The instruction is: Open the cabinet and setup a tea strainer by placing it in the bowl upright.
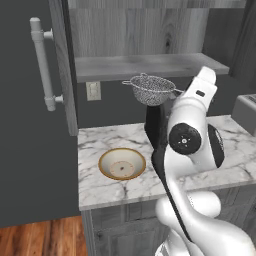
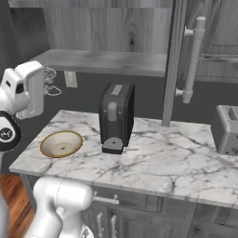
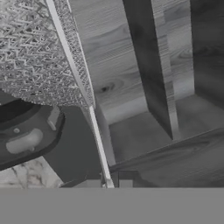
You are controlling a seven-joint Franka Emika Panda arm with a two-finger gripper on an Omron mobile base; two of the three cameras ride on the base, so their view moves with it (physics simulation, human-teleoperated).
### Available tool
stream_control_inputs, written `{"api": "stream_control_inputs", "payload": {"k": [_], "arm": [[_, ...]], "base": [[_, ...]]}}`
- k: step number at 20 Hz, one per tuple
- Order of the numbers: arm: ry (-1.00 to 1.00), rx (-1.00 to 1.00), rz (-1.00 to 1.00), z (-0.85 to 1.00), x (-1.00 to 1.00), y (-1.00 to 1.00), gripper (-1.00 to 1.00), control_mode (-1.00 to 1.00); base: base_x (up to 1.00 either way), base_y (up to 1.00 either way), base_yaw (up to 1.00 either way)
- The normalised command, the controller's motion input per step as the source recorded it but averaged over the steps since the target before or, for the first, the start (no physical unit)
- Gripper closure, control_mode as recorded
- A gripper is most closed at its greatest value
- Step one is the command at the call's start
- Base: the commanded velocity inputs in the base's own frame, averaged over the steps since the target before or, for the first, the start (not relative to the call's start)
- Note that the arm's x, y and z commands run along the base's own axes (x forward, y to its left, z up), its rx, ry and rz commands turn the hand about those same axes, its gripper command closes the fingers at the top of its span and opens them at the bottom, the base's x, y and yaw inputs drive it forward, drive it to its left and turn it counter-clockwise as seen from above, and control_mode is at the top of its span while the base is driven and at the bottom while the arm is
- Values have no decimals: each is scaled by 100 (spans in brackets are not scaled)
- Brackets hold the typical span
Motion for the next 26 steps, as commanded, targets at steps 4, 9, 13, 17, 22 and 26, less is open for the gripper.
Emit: {"api": "stream_control_inputs", "payload": {"k": [4,9,13,17,22,26], "arm": [[0,0,-20,-13,-16,0,100,-100],[0,0,-19,-22,-44,4,100,-100],[0,0,-23,-34,-42,17,100,-100],[0,0,-25,-30,-28,18,100,-100],[2,0,-32,-36,-9,2,100,-100],[4,0,-37,-51,-3,1,100,-100]], "base": [[0,0,0],[0,0,0],[0,0,0],[0,0,0],[0,0,0],[0,0,0]]}}
